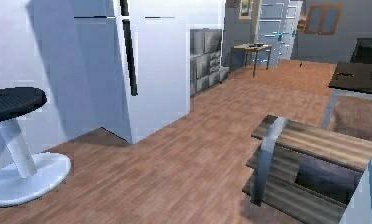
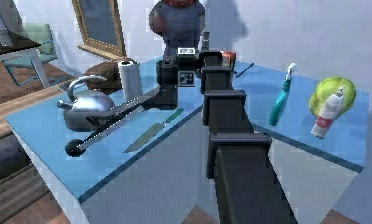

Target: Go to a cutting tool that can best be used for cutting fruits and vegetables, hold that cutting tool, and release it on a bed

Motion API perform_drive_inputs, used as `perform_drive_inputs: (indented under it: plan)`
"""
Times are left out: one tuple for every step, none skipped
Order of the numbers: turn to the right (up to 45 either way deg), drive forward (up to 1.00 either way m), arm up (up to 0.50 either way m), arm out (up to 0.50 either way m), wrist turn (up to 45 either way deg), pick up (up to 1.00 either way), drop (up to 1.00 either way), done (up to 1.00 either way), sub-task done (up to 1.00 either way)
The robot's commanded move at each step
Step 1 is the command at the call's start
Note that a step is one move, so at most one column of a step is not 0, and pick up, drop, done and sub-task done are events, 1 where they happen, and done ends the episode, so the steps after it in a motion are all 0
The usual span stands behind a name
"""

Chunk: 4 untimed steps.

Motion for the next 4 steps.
perform_drive_inputs:
  plan:
    - [0.0,0.00,0.00,0.00,33.0,0.00,0.00,0.00,0.00]
    - [0.0,0.00,-0.16,0.00,0.0,0.00,0.00,0.00,0.00]
    - [0.0,0.00,0.00,0.00,0.0,1.00,0.00,0.00,0.00]
    - [0.0,0.00,0.10,0.00,0.0,0.00,0.00,0.00,0.00]
